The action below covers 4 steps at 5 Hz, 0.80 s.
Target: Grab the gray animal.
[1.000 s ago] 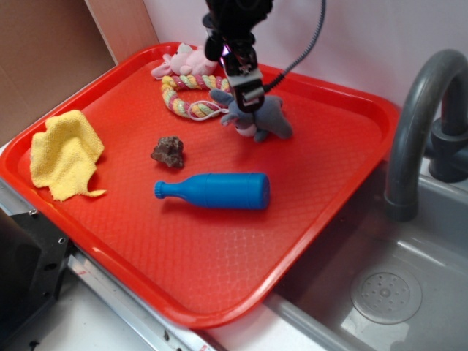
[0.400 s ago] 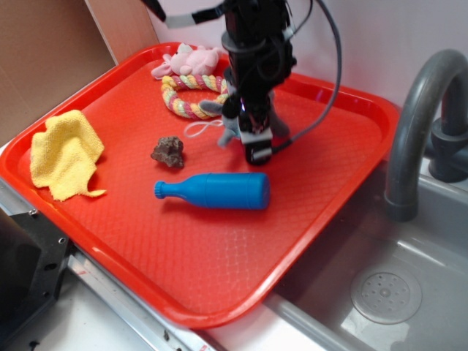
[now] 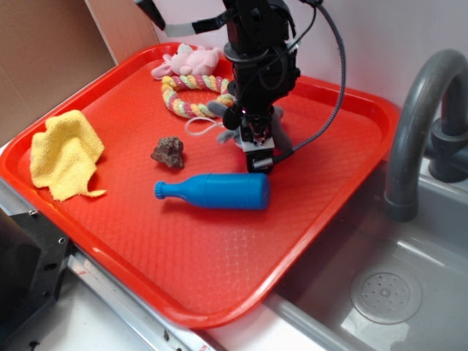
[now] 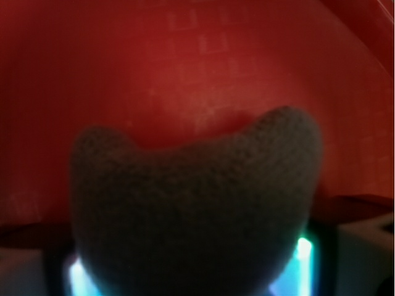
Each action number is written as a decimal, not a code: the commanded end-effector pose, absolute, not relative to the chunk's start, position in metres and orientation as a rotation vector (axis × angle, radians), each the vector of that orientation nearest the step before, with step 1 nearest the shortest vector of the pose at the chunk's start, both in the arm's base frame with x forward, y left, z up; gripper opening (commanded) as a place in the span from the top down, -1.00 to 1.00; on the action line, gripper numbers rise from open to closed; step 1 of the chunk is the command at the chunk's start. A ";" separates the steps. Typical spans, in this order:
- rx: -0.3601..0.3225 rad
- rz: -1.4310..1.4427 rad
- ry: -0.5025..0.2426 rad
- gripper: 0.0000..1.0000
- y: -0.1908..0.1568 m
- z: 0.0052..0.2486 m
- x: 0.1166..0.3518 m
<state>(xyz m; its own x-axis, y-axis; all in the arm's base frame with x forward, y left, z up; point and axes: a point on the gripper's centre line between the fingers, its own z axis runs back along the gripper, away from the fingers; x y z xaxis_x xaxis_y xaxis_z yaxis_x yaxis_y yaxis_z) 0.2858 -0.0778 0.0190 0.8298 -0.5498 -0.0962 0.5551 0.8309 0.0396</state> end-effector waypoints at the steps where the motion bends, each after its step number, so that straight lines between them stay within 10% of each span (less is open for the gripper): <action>1: 0.232 -0.332 0.034 1.00 -0.046 0.101 0.276; 4: 0.063 -0.072 -0.124 1.00 -0.014 0.230 0.192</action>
<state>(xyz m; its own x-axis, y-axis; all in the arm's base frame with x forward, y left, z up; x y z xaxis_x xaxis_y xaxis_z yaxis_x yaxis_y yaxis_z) 0.1987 -0.0113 0.2176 0.9934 -0.0958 0.0624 0.0915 0.9935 0.0679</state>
